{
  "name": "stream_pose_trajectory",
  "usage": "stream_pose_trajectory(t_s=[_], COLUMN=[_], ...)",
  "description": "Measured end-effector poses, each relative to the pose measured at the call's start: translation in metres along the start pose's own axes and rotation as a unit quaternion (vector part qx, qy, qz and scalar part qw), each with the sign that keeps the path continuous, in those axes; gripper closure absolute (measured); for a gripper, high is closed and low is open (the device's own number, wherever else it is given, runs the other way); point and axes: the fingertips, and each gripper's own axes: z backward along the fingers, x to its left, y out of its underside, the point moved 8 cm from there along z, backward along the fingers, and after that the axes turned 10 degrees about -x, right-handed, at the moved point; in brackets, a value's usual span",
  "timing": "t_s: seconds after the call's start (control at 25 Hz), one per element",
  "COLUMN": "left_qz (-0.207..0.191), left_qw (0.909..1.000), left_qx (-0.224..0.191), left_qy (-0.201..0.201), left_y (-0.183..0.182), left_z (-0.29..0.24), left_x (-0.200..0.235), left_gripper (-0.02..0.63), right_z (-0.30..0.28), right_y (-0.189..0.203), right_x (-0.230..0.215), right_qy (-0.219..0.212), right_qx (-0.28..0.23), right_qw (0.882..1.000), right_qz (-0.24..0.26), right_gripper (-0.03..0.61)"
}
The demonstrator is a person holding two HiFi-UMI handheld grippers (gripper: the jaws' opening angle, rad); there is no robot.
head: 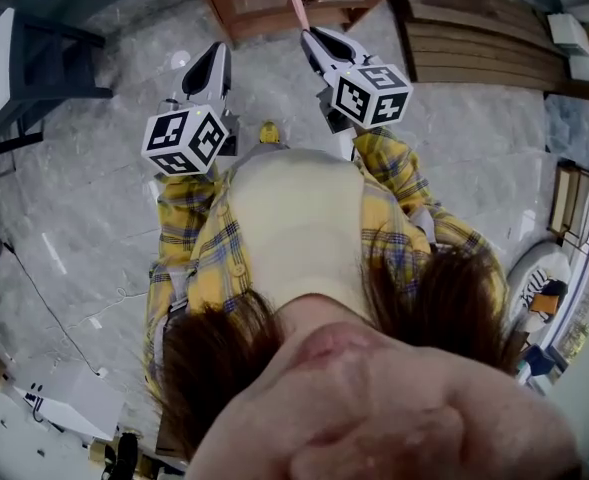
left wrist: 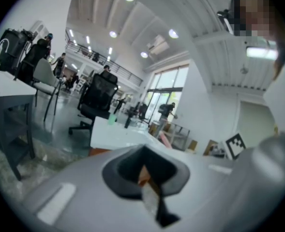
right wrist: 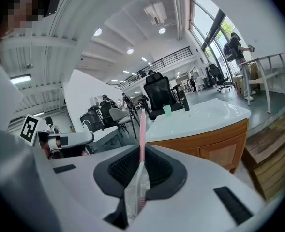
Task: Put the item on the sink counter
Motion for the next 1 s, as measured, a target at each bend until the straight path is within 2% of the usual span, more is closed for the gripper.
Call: stream_pose_trajectory(t_s=[0.56,1.0], left_qz=[0.010,0.001], left_qw=[0.9998,0.9997], left_qx=[0.017,0.016], left_qy=[-0.002,-0.015], left_y=[-0.005,-0.012], left_z=[-0.030,-0.092], left_x=[0.050,0.065], left_gripper=[0.607,0.607], right_z=[-0.053,-0.101], right_y=[-0.006,-0.029], right_x=[-0.008,-0.052], right_qy=[0.024,0.012], right_qx=[0.010,0.010], right_qw=[1.000,1.000], right_qz=[0.004,0.005], right_gripper=[0.538,0.538])
